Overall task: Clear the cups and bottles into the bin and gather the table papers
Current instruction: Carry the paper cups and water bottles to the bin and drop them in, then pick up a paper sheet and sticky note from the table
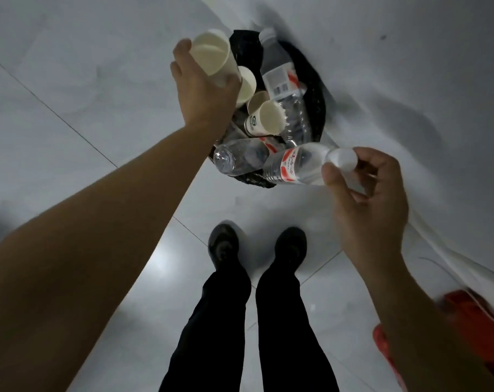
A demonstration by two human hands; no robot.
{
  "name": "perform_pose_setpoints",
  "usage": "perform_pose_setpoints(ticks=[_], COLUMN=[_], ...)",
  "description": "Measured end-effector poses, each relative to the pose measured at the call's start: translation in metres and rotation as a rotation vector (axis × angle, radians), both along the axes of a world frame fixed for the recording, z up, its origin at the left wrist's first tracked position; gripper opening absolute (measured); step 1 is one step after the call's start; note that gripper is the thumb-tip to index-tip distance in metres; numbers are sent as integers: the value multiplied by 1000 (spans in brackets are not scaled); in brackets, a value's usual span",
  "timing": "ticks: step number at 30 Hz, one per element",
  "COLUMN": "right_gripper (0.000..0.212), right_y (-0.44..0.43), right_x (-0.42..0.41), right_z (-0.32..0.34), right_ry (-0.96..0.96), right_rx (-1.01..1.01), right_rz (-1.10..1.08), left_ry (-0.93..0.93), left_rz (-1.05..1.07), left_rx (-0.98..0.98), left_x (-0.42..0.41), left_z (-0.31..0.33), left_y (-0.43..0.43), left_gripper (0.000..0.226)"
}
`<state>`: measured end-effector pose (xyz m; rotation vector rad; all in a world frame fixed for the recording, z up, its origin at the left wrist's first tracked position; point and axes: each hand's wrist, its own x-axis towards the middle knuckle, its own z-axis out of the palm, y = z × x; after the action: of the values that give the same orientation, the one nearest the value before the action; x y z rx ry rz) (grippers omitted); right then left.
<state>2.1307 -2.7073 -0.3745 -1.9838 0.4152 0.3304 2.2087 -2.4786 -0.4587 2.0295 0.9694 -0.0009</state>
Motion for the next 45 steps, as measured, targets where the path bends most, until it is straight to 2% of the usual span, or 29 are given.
perform_pose_setpoints(ticks=[3,6,10,13,15,18,20,22,24,27,32,35,38,41,45], right_gripper=[35,25,25,18,13,12,21,31,39,42,50,50,47,40,31], right_y=[-11,-22,-27,-24,-19,-7,5,19,32,43,32,16,-2,-6,10], right_x=[-1,-5,-10,-11,-9,-3,1,5,7,2,-6,-21,-42,-54,-61], right_z=[-3,-4,-8,-4,3,1,-13,-36,-63,-105,-130,-105,-48,43,186], right_ry=[-28,-3,74,109,118,164,252,379,511,635,632,545,461,368,264], right_rx=[-12,11,8,22,58,162,257,332,356,308,172,32,-82,-132,-65], right_rz=[-103,-196,-257,-300,-331,-435,-485,-470,-409,-338,-200,-83,88,214,309], left_ry=[-4,63,330,463,450,278,169,151,172,226,235,199,213,172,85], left_rz=[-17,-107,-450,-651,-634,-467,-335,-233,-255,-441,-370,-324,-260,-197,-4], left_rx=[27,47,262,262,220,200,186,110,5,-19,-30,-20,-31,-73,-170], left_x=[17,25,21,17,14,-8,-37,-70,-102,-134,-141,-149,-168,-189,-222], left_z=[-37,-65,-88,-80,-65,-38,-22,-14,-10,-21,-38,-18,37,126,278], left_y=[1,1,0,-4,-1,7,10,5,-7,-27,-36,-34,-28,-16,2], left_gripper=[81,87,85,90,88,74,68,66,64,62,61,60,61,56,52])
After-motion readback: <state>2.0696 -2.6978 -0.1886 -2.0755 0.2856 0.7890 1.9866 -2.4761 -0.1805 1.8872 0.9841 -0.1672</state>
